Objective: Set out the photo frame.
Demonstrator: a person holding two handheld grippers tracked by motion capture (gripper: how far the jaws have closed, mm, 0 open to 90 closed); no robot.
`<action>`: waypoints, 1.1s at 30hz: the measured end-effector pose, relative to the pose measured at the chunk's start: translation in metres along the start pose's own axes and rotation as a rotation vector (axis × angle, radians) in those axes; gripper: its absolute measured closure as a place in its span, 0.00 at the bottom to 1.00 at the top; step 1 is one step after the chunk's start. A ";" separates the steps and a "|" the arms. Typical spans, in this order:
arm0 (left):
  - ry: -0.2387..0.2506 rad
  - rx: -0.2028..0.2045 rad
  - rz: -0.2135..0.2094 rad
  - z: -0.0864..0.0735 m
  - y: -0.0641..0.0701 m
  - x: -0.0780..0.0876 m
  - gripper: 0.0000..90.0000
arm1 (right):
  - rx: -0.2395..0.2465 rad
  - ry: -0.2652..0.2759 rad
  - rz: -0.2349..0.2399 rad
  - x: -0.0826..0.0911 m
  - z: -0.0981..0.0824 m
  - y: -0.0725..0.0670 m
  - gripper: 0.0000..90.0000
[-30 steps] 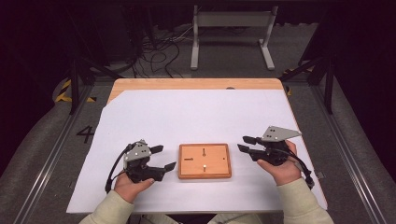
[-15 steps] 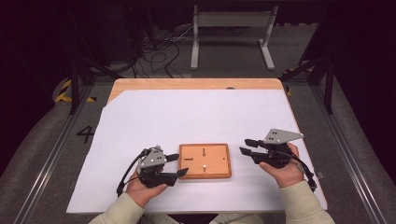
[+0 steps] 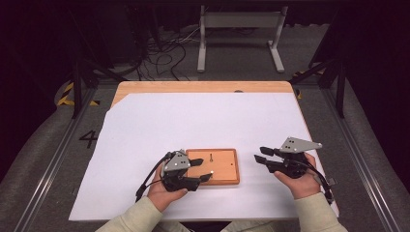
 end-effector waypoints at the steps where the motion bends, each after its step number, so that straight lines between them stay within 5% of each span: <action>1: 0.000 0.000 0.000 0.000 0.000 0.000 0.49 | 0.000 0.000 0.000 0.000 0.000 0.000 0.68; 8: -0.022 -0.029 -0.051 -0.004 0.003 -0.018 0.60 | -0.012 0.003 -0.002 0.002 -0.003 0.000 0.68; 13: -0.014 -0.024 -0.050 -0.004 0.002 -0.024 0.66 | -0.013 0.004 -0.001 0.001 -0.003 -0.001 0.68; 17: -0.011 -0.044 -0.054 -0.004 0.004 -0.027 0.80 | -0.016 0.005 0.002 0.000 -0.004 -0.001 0.68; 20: -0.022 -0.060 -0.091 -0.006 0.005 -0.031 0.82 | -0.019 0.003 0.006 -0.001 -0.005 -0.001 0.68; 24: -0.052 -0.077 -0.072 -0.010 0.002 -0.034 0.82 | -0.018 0.003 0.012 -0.002 -0.005 -0.002 0.68; 27: -0.048 -0.093 -0.077 -0.010 0.004 -0.034 0.92 | -0.018 0.003 0.014 -0.003 -0.005 -0.002 0.68; 33: -0.034 -0.152 -0.052 -0.011 0.005 -0.034 0.93 | -0.018 0.002 0.017 -0.004 -0.005 -0.003 0.67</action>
Point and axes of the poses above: each handheld gripper's, and its own axes: x roughly backward along the jaws, z roughly out of its top, y roughly to its right, the point moved 5 cm from there along -x, roughly forward along the jaws, and after that the axes turned 7 degrees about z, right-handed, at the moved point
